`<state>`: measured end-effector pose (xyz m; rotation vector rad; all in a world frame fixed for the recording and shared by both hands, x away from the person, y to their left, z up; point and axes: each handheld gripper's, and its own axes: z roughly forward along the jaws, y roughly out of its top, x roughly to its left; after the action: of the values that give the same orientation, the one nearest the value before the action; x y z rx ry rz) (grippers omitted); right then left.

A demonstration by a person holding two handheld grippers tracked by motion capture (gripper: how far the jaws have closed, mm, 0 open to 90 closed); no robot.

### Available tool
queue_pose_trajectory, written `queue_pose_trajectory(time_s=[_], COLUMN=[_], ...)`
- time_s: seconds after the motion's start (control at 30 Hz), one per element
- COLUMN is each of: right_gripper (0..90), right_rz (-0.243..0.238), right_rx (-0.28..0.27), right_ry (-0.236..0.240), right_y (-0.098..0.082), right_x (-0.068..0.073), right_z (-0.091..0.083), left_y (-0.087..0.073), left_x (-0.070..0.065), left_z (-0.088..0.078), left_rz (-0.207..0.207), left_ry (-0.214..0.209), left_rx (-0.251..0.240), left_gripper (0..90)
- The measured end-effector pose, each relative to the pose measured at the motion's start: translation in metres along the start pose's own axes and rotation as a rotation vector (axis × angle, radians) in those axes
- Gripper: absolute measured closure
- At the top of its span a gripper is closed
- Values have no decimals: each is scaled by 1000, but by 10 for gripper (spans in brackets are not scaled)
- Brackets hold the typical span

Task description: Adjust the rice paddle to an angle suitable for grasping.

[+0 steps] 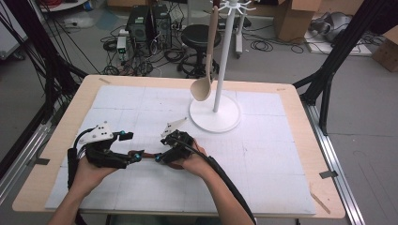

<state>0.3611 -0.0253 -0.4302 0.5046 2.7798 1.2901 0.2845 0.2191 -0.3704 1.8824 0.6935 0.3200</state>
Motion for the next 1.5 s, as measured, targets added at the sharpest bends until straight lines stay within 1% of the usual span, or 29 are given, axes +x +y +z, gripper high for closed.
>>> queue_pose_trajectory(time_s=[0.13, 0.17, 0.43, 0.6, 0.63, 0.73, 0.8, 0.93, 0.97, 1.0, 1.07, 1.17, 1.37, 1.47, 1.5], right_gripper=[362, 366, 426, 464, 477, 520, 574, 678, 682, 701, 711, 721, 747, 756, 757], right_rz=[-17, -14, -43, -73, -76, -106, -113, -143, -144, -157, -177, -174, -166, -172, -164], right_rx=[15, 24, 49, 66, 72, 84, 89, 98, 104, 104, 103, 103, 121, 126, 129], right_ry=[5, 1, 6, 3, 2, -11, -15, -1, -2, -8, -18, -22, -14, -14, -12], right_y=[-1, -1, -1, 0, 0, -1, 0, 1, 2, 2, 2, 3, 3, 2, 2], right_x=[1, 1, 4, 7, 7, 9, 9, 12, 13, 14, 15, 15, 17, 17, 17], right_z=[5, 5, 11, 16, 16, 18, 18, 17, 17, 17, 17, 17, 12, 10, 9], left_y=[0, 0, 0, 0, 0, 0, 0, 0, 0, 0, 0, 0, 0, 0, 0], left_x=[0, 0, 0, 0, 1, 1, 1, 1, 1, 1, 1, 1, 2, 2, 2], left_z=[0, 0, 0, 0, 0, 0, 0, 0, 0, 0, -1, -1, -2, -2, -2], left_rz=[-1, 0, -2, -3, -1, -1, -1, -1, -1, -1, -1, -5, -5, -7, -6], left_ry=[0, 0, -2, 0, 0, 0, 0, 0, -1, -2, -2, 0, 0, 2, 3], left_rx=[1, 3, 0, -2, -2, 0, -1, 0, 0, 2, 1, -4, -4, -6, -6], left_gripper=[208, 208, 208, 209, 208, 208, 208, 208, 208, 208, 208, 209, 209, 209, 209])
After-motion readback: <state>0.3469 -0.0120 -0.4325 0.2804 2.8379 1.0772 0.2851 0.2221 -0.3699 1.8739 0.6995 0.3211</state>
